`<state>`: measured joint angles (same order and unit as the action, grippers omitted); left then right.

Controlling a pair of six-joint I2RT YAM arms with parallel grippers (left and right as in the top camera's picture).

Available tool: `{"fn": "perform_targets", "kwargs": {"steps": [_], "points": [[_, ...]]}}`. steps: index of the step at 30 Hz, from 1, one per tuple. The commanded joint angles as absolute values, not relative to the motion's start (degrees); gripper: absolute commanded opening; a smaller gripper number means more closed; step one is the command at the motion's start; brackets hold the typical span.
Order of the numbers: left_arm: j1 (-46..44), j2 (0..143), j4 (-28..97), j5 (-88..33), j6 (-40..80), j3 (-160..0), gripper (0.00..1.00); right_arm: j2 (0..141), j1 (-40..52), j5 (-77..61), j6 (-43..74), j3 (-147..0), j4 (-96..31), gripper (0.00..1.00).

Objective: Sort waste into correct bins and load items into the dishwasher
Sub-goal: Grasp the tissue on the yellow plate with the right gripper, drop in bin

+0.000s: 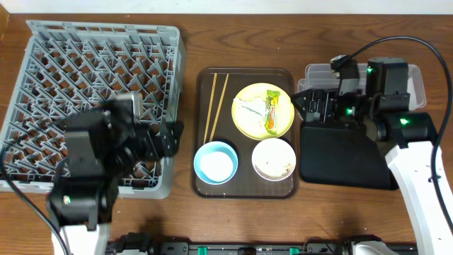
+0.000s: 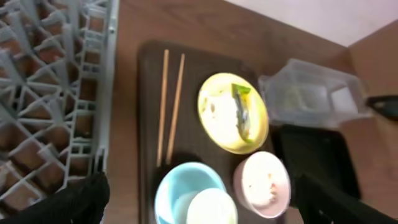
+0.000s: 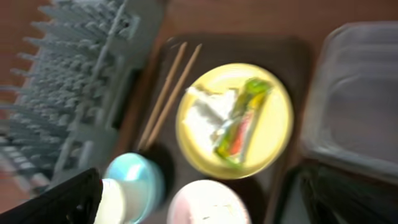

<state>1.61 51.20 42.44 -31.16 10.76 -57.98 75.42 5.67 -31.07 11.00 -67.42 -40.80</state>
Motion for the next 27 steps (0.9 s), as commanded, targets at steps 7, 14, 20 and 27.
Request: {"fn": "perform_targets", "kwargs": {"steps": [7, 14, 20, 27], "points": [[1.8, 55.0, 45.2, -34.3, 11.3, -61.1, 0.96, 79.0, 14.3, -33.7, 11.9, -68.5, -40.2, 0.98], [1.8, 55.0, 44.9, -34.3, 11.3, -61.1, 0.96, 85.1, 31.0, -3.3, 13.7, -68.5, -38.4, 0.75], [1.8, 55.0, 44.9, -34.3, 11.3, -61.1, 0.96, 96.8, 34.4, 6.0, 13.0, -68.5, -28.0, 0.61], [1.8, 55.0, 44.9, -34.3, 11.3, -61.1, 0.96, 108.6, 33.8, 4.5, 11.1, -68.5, -19.8, 0.59]]}}
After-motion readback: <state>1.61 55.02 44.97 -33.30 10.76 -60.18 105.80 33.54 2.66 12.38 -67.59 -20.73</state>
